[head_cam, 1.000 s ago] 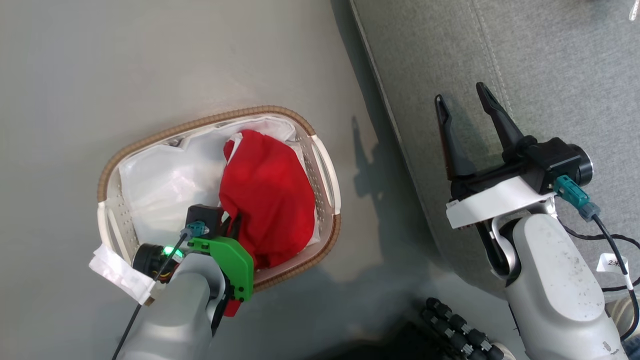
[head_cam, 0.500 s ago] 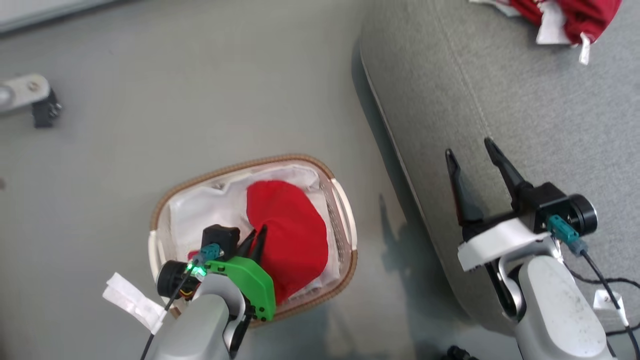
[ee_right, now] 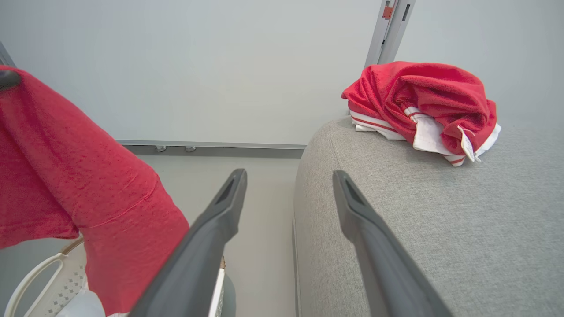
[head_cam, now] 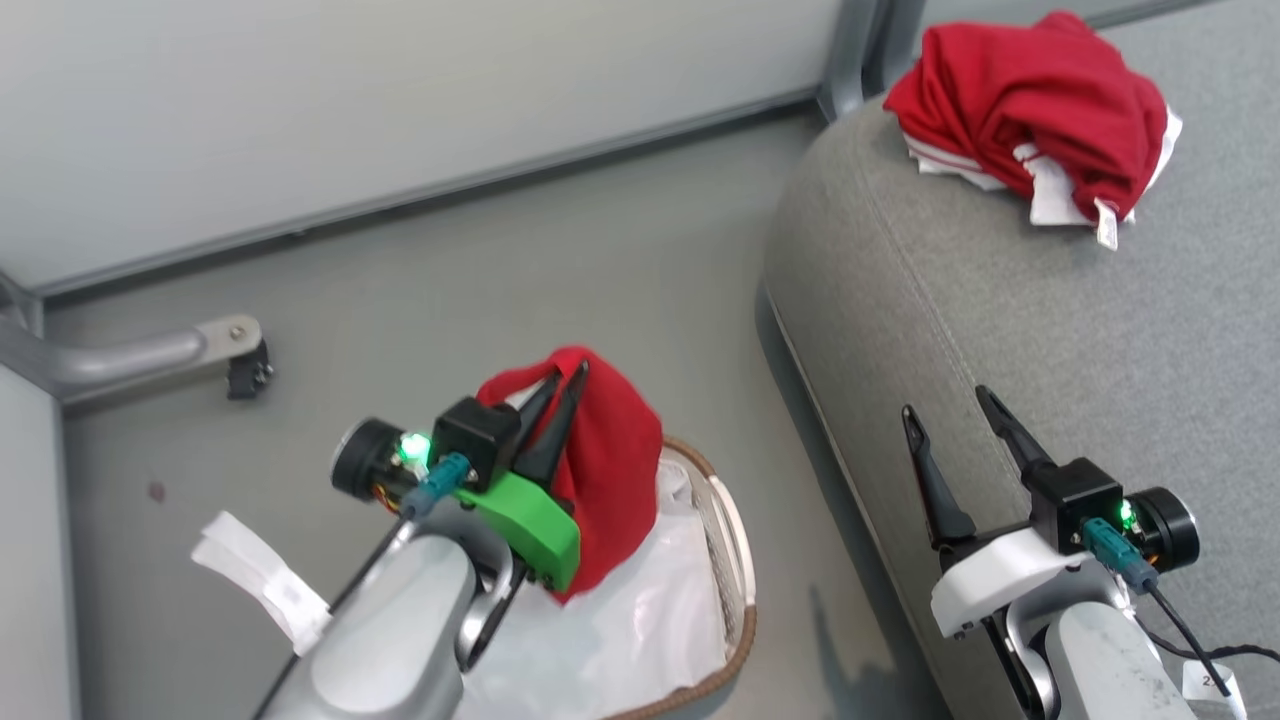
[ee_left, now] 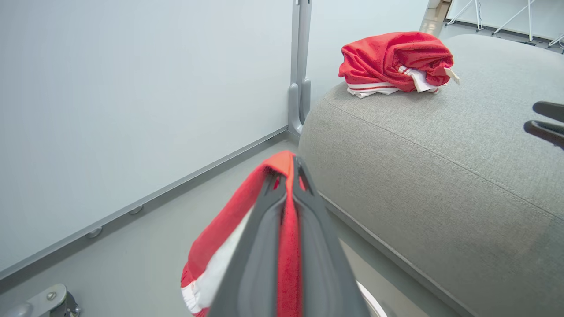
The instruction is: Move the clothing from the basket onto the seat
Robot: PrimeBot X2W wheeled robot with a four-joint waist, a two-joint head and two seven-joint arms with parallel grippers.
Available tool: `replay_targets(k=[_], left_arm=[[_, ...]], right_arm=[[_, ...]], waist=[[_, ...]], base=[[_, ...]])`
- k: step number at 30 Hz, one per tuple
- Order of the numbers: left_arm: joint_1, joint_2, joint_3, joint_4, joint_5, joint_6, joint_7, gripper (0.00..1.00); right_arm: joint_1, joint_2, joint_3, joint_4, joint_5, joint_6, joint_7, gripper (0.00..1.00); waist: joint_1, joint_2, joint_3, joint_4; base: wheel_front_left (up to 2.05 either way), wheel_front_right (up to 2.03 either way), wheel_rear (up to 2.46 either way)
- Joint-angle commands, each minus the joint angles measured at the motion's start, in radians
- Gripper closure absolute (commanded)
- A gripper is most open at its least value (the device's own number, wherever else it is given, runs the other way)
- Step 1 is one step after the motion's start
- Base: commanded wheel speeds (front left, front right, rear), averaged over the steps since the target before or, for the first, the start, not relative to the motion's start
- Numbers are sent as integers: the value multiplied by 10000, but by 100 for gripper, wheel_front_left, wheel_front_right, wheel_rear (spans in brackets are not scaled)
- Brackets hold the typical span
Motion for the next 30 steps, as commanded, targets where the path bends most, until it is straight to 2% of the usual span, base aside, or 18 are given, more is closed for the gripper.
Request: replay_targets(k=[1,8,16,23,30], left_arm=[[-307,150,54,-311,186,-22,-33,100],[-1562,659,-234,-1190,371,-11,-31,100],[-3385,1005,-689,-944,93,-10,-20,100],[-4724,991,-947,-833,34,-10,-19,100],[-5525,935,-921,-1297,-34,-8,-19,100]], right_arm=[[217,-34,-10,37,-101,-14,-13,0],[330,-33,238,55,-182,-14,-13,0],[-13,-33,809,88,-136,-14,-13,0],[-51,-33,1337,162,-74,-14,-13,0],[-76,-33,1681,446,-179,-14,-13,0]], waist=[[1,0,-1072,448],[1,0,-1587,489],[1,0,-1739,347],[1,0,-1782,351],[1,0,-1855,480]], base=[[0,0,0],[0,0,0],[0,0,0],[0,0,0],[0,0,0]])
